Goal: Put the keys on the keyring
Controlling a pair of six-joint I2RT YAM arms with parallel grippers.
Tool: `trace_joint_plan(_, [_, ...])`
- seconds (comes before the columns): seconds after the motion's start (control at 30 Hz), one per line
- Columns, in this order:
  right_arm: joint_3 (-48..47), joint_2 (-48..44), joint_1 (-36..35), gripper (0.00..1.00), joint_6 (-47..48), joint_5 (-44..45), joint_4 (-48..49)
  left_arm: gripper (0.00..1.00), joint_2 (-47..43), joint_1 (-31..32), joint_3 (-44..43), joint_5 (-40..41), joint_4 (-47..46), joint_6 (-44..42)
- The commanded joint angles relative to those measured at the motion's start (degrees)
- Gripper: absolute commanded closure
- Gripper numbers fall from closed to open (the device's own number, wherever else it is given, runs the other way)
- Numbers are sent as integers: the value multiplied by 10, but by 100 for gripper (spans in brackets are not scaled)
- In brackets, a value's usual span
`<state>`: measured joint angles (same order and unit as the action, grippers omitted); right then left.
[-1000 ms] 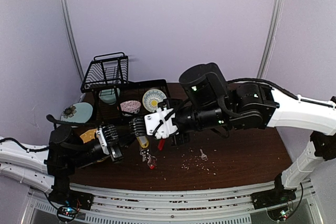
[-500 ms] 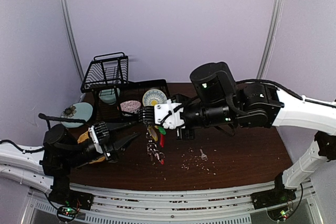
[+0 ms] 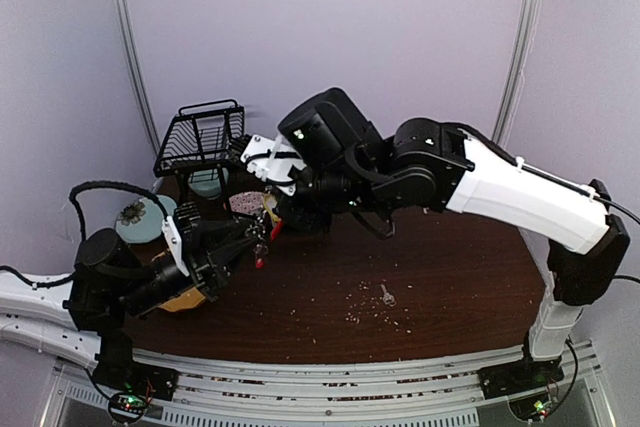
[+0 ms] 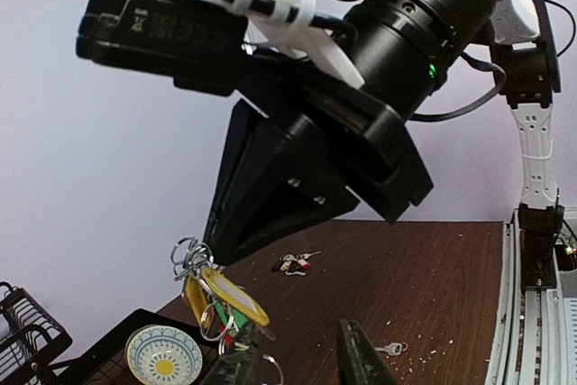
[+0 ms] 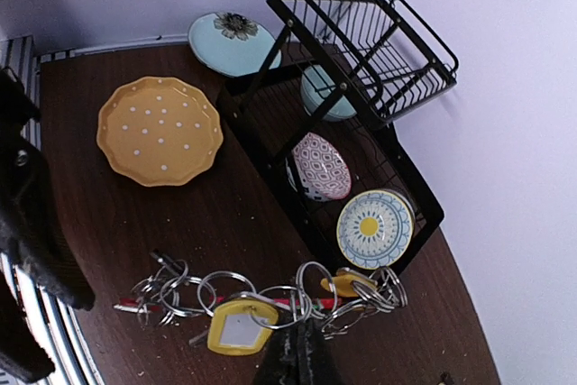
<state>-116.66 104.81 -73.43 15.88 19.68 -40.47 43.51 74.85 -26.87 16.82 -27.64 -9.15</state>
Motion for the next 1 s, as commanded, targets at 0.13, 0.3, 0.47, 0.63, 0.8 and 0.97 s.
trace_joint_plan(0.13, [-66,19,12,100,-155,77,-139,67,30,-37,-83,91,83,121])
trace_joint_plan(0.3, [-58,13,13,100,-174,46,-117,84,61,-63,-84,22,52,143])
trace_joint_plan(0.47, [-42,9,20,100,-180,45,-98,84,67,-63,-31,-163,-81,181])
trace_joint_plan(0.63, [-28,2,20,100,-175,40,-75,84,122,-63,-28,-175,-82,231])
trace_joint_plan(0.8, [-25,1,20,100,-170,30,-66,70,139,-78,-9,-96,-110,262])
trace_joint_plan(0.97, [-19,-8,20,100,-171,12,-53,65,161,-101,-19,-77,-93,271])
